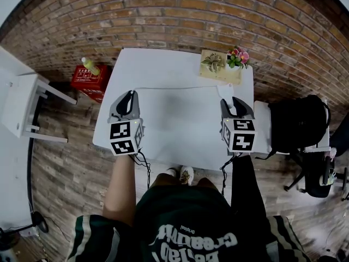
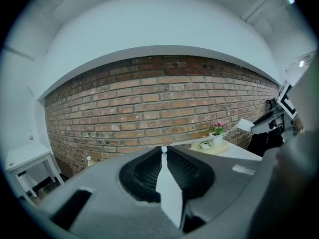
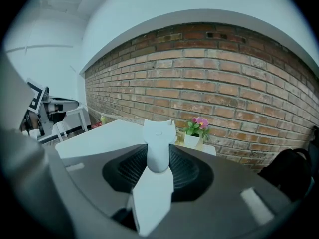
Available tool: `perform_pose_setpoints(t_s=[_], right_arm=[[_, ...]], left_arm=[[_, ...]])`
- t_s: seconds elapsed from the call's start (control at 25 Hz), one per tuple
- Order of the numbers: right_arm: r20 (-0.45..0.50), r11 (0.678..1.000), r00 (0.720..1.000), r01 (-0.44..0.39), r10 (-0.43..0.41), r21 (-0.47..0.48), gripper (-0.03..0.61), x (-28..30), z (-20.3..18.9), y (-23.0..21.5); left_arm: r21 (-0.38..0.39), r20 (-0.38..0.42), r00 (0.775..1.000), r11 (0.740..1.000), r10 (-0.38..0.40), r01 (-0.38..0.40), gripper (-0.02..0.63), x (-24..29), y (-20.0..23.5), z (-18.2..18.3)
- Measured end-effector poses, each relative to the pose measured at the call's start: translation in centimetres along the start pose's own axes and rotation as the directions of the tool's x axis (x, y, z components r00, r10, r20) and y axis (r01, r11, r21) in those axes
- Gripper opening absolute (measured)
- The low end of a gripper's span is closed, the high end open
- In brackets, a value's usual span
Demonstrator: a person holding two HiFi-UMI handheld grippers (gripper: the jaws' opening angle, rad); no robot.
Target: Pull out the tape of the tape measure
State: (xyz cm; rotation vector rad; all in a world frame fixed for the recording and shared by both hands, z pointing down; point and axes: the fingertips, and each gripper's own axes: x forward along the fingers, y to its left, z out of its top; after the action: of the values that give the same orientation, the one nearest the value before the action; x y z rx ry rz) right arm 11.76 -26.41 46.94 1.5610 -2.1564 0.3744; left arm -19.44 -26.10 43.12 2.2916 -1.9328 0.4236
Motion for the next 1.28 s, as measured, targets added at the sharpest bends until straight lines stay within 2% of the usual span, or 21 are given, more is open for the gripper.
perform_pose_setpoints(t_s=[0.32, 0.56, 0.84, 0.96, 1.28], right_arm=[[-0.147, 0.999, 0.988, -0.047, 0.049, 0.014, 0.15, 1.5, -4.2, 1.3], [-0.255, 0.996, 0.963, -0.084, 0.09, 0.034, 0.15, 2.4, -7.4, 2.6], [-0.36, 0.994, 0.927, -0.093, 0.107, 0.056, 0.15, 3.3, -12.1, 3.3], [-0.399, 0.993, 0.909, -0.097, 0.116, 0.069, 0.15, 3.4, -14.0, 3.6], [-0.462, 0.991, 0.877, -0.1, 0.129, 0.088, 0.15, 3.6, -16.5, 4.0]], left_arm=[[-0.009, -0.118, 0.992, 0.999, -0.035, 0.034, 0.04, 0.7, -1.3, -5.2], [-0.01, -0.183, 0.98, 0.997, -0.072, 0.072, 0.04, 1.0, -2.7, -8.4], [0.004, -0.264, 0.961, 0.996, -0.08, 0.085, 0.058, 1.1, -3.8, -12.3], [-0.01, -0.286, 0.953, 0.994, -0.105, 0.106, 0.113, 0.8, -4.4, -13.6], [-0.011, -0.296, 0.946, 0.991, -0.131, 0.134, 0.115, 0.9, -5.1, -14.3]])
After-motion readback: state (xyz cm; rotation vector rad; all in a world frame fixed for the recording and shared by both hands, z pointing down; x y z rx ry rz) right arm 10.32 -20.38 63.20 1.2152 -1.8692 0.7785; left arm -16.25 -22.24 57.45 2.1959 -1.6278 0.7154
